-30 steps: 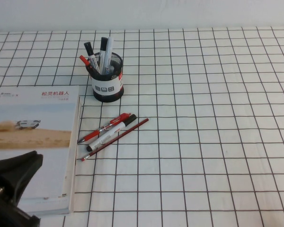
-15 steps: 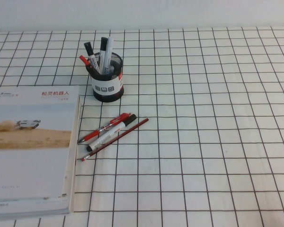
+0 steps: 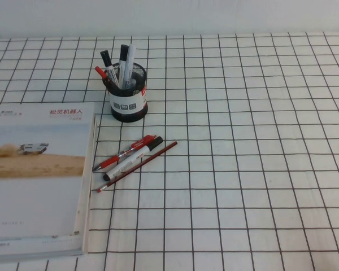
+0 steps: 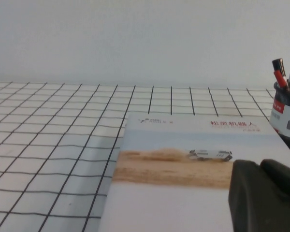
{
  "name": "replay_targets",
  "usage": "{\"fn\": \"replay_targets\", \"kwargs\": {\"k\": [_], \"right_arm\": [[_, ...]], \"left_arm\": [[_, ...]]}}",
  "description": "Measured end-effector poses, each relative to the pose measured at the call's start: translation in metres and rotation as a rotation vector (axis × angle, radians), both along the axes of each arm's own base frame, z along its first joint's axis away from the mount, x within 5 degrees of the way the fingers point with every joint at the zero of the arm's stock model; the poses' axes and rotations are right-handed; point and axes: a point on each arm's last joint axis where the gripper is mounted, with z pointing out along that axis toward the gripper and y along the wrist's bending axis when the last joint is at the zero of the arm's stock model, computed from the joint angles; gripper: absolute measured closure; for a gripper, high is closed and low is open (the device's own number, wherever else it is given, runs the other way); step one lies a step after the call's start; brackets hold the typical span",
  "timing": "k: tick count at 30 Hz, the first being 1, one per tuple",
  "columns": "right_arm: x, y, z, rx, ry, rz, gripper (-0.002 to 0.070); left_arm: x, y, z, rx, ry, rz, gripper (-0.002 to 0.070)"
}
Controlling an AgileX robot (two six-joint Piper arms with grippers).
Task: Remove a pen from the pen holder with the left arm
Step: 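Take a marker out of the pen holder and lay it on the table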
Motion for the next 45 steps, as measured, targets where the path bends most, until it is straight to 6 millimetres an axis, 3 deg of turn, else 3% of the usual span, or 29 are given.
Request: {"fn": "replay_targets", "kwargs": {"k": [17,45], "right_arm": [[0.0,0.0,0.0,0.0,0.0,0.0,0.0691],[0.0,0.0,0.0,0.0,0.0,0.0,0.0691]], "left_arm": [[-0.004,-0.003,-0.023,-0.013,0.26,-0.024,0.0675],[-0.005,-0.003,-0.024,-0.013,0.27,-0.026,0.0675]]}}
